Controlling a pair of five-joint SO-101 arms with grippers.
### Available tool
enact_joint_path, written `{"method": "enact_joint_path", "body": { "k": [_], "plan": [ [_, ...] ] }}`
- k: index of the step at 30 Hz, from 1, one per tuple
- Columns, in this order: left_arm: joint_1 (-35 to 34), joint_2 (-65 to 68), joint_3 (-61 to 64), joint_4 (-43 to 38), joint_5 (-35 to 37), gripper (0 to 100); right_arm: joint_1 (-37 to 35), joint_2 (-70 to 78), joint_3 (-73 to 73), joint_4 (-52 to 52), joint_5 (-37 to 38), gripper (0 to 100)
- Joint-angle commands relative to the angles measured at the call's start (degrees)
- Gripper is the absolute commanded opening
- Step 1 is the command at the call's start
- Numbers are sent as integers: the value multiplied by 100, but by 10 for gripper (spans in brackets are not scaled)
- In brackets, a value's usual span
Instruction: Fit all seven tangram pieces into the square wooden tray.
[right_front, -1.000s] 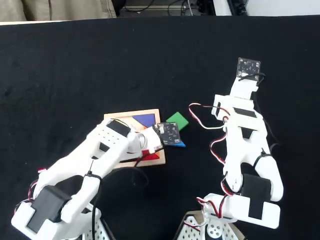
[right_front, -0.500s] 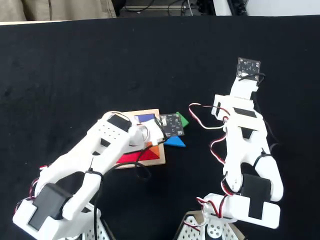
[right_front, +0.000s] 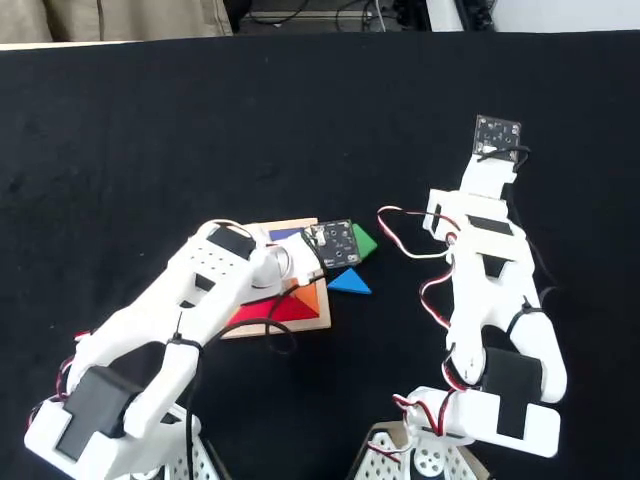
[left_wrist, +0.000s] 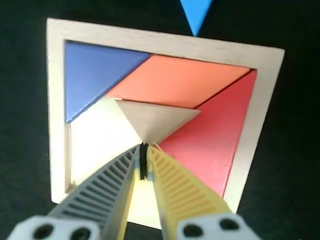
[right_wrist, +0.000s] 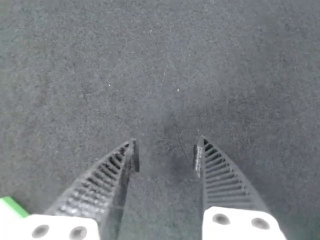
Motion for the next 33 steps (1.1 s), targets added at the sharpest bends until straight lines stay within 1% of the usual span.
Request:
{"method": "enact_joint_path", "body": {
  "k": [1,5,8,12,17,23,26,28,31,33],
  "plan": [
    [92,-35,57,-105,-26,30,-79,-31,-154,-62,-18,191],
    [224,264,57,-352,-18,30,-79,-31,-154,-62,-18,191],
    [215,598,-233,-352,9,30,-79,-31,-154,-62,-18,191],
    [207,897,-725,44,18,30,-79,-31,-154,-62,-18,191],
    [180,897,-1130,536,18,30,-79,-31,-163,-62,-18,191],
    [40,352,-1490,923,255,30,-79,-31,-163,-62,-18,191],
    [215,132,-1323,853,255,30,-79,-31,-163,-62,-18,191],
    [409,114,-1147,642,281,30,-79,-31,-163,-62,-18,191],
    [567,114,-919,97,738,30,-79,-31,-163,-62,-18,191],
    [576,53,-892,-97,1099,30,-79,-31,-163,-62,-18,191]
  ]
}}
